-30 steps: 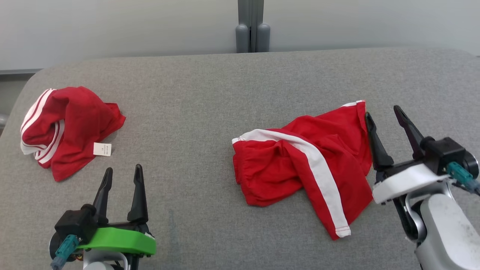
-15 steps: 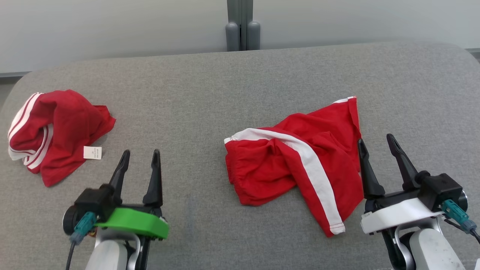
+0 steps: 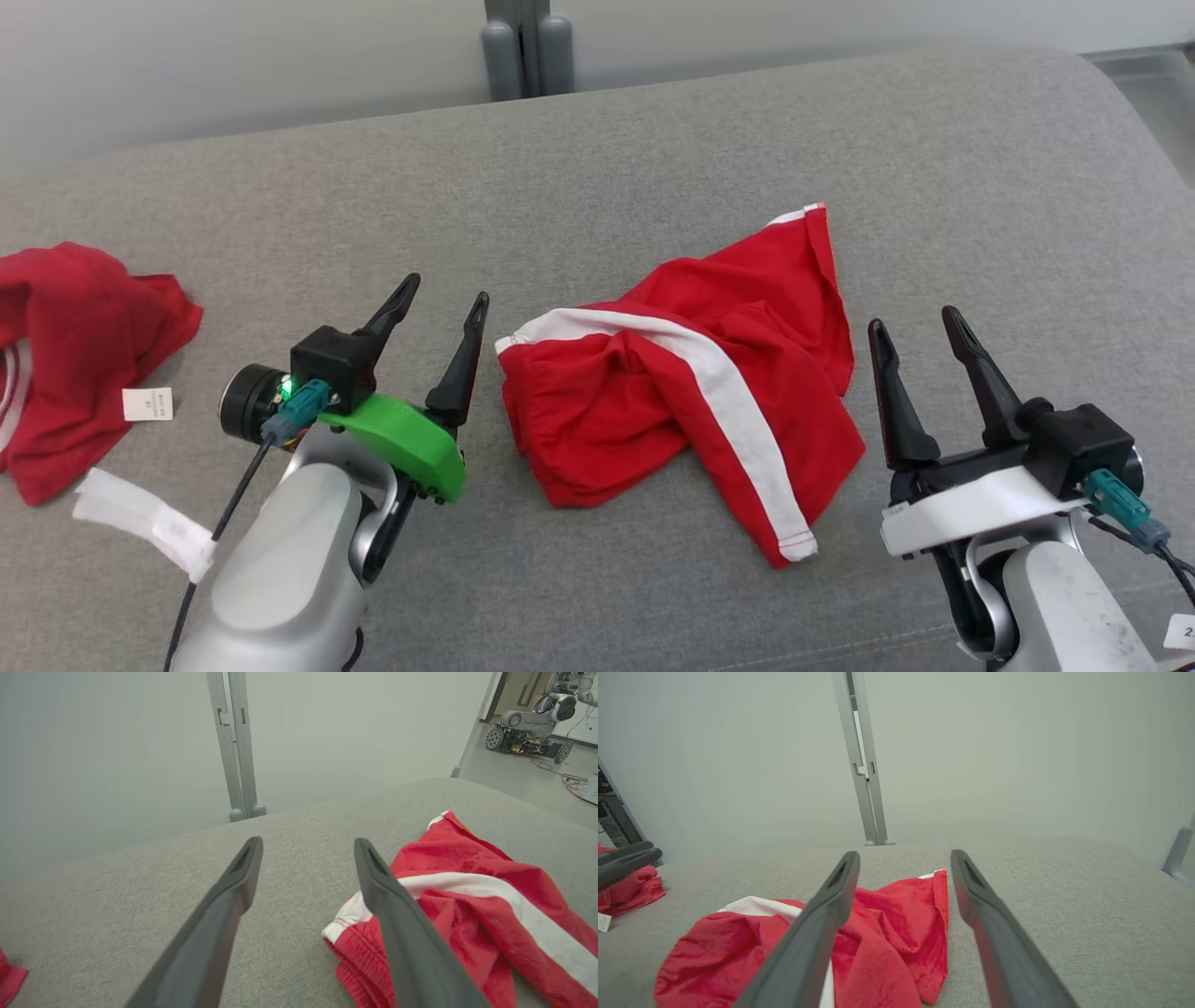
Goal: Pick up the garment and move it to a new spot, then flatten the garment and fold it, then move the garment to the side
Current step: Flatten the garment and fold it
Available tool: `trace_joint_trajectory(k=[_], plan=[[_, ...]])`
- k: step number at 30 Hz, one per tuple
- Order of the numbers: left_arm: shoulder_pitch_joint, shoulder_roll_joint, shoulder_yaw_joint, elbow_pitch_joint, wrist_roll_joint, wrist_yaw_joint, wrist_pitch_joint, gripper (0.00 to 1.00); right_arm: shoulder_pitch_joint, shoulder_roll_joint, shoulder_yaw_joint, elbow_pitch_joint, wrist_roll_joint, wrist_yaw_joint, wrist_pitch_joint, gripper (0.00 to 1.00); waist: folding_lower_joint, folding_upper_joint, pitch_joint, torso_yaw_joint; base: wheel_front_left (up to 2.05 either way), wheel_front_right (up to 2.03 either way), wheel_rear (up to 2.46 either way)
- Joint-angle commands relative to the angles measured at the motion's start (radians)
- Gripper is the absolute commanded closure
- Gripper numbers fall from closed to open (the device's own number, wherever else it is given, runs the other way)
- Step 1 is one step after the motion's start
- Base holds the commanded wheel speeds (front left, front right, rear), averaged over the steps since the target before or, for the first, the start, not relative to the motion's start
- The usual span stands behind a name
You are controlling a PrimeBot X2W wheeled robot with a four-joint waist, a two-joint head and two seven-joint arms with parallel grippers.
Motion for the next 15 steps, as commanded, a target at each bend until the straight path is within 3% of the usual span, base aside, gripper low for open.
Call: trace_joint_trajectory(k=[1,8,15], plan=[[-0.032,0.015,-0.024,0.038,-0.025,0.001,0.0,0.0,-0.012,0.002,-0.001,0.003,0.011,-0.001,-0.003,0.0,0.0,0.0,0.035,-0.039,0.0,0.0,0.0],[-0.108,0.033,-0.187,0.202,-0.14,0.001,0.0,0.0,-0.03,0.002,-0.006,0.007,0.014,-0.001,-0.003,0.0,0.0,0.0,0.067,-0.083,0.0,0.0,0.0],[-0.138,0.031,-0.289,0.313,-0.247,0.001,0.0,0.0,-0.044,0.0,-0.008,0.012,0.016,-0.001,-0.003,0.0,0.0,0.0,0.081,-0.104,0.0,0.0,0.0]])
